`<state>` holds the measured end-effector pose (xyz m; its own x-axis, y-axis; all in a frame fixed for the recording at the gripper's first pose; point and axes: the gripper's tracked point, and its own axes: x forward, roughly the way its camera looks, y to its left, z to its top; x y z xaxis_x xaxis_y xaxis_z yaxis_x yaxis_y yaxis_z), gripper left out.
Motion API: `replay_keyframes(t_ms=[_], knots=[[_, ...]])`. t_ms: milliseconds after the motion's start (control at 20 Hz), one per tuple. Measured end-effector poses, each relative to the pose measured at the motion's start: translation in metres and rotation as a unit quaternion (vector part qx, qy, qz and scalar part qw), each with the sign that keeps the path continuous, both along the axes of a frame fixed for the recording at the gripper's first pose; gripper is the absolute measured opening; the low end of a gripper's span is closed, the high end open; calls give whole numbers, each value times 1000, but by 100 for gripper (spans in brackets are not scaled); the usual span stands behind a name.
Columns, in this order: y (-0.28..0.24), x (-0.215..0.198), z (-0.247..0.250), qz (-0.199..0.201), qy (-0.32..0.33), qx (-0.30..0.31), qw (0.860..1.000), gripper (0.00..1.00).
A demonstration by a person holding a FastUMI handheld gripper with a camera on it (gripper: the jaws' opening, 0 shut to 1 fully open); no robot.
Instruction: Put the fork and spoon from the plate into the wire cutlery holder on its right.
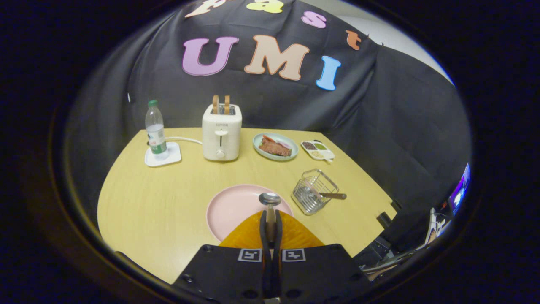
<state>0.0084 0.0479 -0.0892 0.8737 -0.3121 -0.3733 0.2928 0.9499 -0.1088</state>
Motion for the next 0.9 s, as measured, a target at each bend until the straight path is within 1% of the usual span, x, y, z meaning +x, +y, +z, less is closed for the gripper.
replay_keyframes(t_ms=[250,450,650,900], knots=[[-45,16,46,-20,-5,1,1000,3],[-87,32,57,-45,-5,21,999,3],[-124,44,45,-72,9,44,996,3],[-144,59,14,-81,46,69,993,3]])
